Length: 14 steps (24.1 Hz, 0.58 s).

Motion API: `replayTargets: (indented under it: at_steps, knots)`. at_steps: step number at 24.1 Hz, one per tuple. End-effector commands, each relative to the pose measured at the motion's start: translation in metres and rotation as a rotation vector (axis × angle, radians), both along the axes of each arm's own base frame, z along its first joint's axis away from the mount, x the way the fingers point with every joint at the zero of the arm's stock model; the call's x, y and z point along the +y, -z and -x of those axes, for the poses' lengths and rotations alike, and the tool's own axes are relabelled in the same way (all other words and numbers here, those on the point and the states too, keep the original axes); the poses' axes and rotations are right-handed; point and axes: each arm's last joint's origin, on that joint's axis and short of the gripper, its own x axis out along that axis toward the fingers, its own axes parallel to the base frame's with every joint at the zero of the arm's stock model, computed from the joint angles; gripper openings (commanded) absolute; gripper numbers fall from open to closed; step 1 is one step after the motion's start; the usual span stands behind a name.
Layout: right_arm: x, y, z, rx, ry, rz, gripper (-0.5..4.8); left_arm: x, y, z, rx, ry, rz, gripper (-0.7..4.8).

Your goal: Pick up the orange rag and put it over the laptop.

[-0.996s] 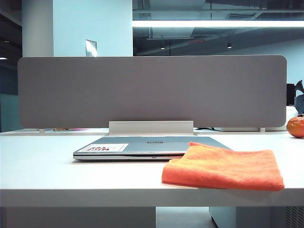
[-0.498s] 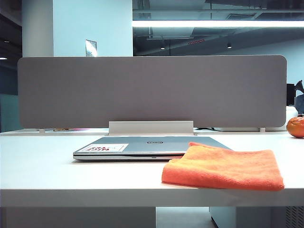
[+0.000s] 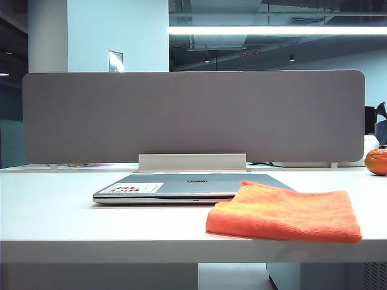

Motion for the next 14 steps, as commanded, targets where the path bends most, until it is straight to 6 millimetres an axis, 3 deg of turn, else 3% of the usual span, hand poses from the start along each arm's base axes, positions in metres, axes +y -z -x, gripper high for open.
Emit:
replayTargets:
  at_steps: [1,8,14]
  knots:
    - [0.001,0.004,0.004,0.081,-0.047,-0.054,-0.05,0.0,0.001,0.0,0.014,0.0,-0.007,-0.06]
    - [0.004,0.017,0.009,0.267,-0.13,-0.157,-0.05,0.0,0.001,0.0,0.014,-0.002,0.007,-0.06]
    - [0.004,0.018,0.009,0.279,-0.128,-0.158,-0.05,-0.001,0.001,0.0,0.013,0.01,0.108,-0.06]
